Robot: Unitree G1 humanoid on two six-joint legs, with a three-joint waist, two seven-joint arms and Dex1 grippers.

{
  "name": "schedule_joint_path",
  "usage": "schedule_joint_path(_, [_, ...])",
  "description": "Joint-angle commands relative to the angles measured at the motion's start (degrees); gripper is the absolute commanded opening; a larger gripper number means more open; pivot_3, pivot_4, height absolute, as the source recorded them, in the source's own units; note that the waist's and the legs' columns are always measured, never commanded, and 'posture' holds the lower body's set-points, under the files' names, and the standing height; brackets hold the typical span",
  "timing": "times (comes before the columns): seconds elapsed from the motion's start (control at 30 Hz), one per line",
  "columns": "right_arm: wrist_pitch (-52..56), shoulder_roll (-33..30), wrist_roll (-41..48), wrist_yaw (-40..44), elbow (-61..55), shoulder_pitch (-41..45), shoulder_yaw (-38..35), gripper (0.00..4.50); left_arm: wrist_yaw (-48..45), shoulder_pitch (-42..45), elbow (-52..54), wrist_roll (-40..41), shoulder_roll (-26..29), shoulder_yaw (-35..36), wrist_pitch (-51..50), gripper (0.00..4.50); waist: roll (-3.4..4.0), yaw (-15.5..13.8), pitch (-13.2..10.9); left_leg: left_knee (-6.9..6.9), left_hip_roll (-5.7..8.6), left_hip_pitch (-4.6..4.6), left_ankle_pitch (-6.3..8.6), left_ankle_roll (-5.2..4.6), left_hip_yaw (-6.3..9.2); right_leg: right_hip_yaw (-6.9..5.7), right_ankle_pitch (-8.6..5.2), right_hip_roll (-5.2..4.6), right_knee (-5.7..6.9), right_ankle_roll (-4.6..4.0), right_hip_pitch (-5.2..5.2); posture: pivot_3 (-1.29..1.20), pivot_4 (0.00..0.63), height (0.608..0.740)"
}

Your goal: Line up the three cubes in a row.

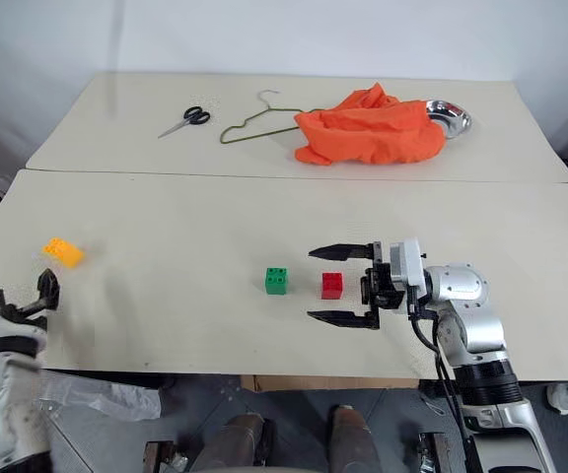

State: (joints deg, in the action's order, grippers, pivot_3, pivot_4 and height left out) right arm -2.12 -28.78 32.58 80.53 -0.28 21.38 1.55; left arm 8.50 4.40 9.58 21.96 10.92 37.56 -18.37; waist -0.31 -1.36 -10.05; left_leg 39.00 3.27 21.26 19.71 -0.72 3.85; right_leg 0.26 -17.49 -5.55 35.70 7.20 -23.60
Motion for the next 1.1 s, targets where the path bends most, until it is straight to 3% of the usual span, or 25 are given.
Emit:
schedule_joint_path(0.03, [0.9,-0.7,0.7,-0.4,-2.7,-0.5,-0.6,4.50,5.2,3.7,0.5,-2.0,-0.1,-0.7,-0.2,4.40,0.00,0.1,0.0,0.00,0.00,0.00,0.00,0.00,-0.01,-0.02,0.00,0.01,-0.01,0.00,0.00,0.00,0.150,0.740])
schedule_joint_path(0.3, [1.5,-0.5,0.6,-0.6,-2.4,0.2,-0.5,4.50,14.4,14.9,-9.6,-7.7,-0.2,-4.4,-0.8,4.40,-0.01,0.0,0.0,0.04,0.02,-0.02,-0.02,0.02,-0.05,-0.16,0.01,0.03,-0.03,0.01,-0.02,0.00,0.150,0.740])
schedule_joint_path(0.53, [1.5,-0.6,0.5,-0.8,-2.4,-0.9,-0.6,4.50,16.7,19.5,-15.7,-9.6,0.1,-5.6,1.2,4.40,-0.01,0.0,0.0,0.06,0.04,-0.01,-0.02,0.02,-0.06,-0.27,0.01,0.02,0.08,0.03,-0.03,0.00,0.150,0.740])
schedule_joint_path(0.63, [1.2,-0.7,0.4,-0.8,-2.4,-1.4,-0.8,4.50,15.7,19.1,-15.5,-10.6,0.6,-7.1,1.0,3.88,-0.01,0.0,0.0,0.06,0.03,-0.01,-0.02,0.02,-0.06,-0.27,0.01,0.02,0.08,0.03,-0.03,0.00,0.150,0.740])
schedule_joint_path(0.9, [-0.7,-0.4,-0.1,-1.6,-1.9,-3.3,-1.5,4.50,13.9,14.5,-10.5,-10.2,0.3,-7.8,-0.3,1.49,-0.01,0.0,0.0,0.05,0.01,-0.01,-0.03,0.04,-0.06,-0.26,0.01,0.02,0.08,0.03,-0.03,0.00,0.150,0.740])
schedule_joint_path(1.0, [-1.7,-1.0,-0.5,-1.8,-1.9,-4.4,-2.3,4.50,4.1,13.7,-8.9,-4.5,1.6,-7.2,3.9,1.46,-0.01,-0.1,0.0,0.07,0.02,-0.02,-0.03,0.04,-0.06,-0.26,0.01,0.01,0.04,0.03,-0.01,0.00,0.150,0.740])
schedule_joint_path(1.1, [-2.1,-2.1,-0.7,-2.7,-2.3,-5.5,-3.8,4.50,-14.4,10.7,-7.2,-1.1,9.8,-10.0,7.3,1.46,-0.03,0.1,0.0,0.08,0.01,-0.01,-0.03,0.04,-0.06,-0.25,0.01,-0.01,-0.05,0.02,-0.01,0.00,0.150,0.740])
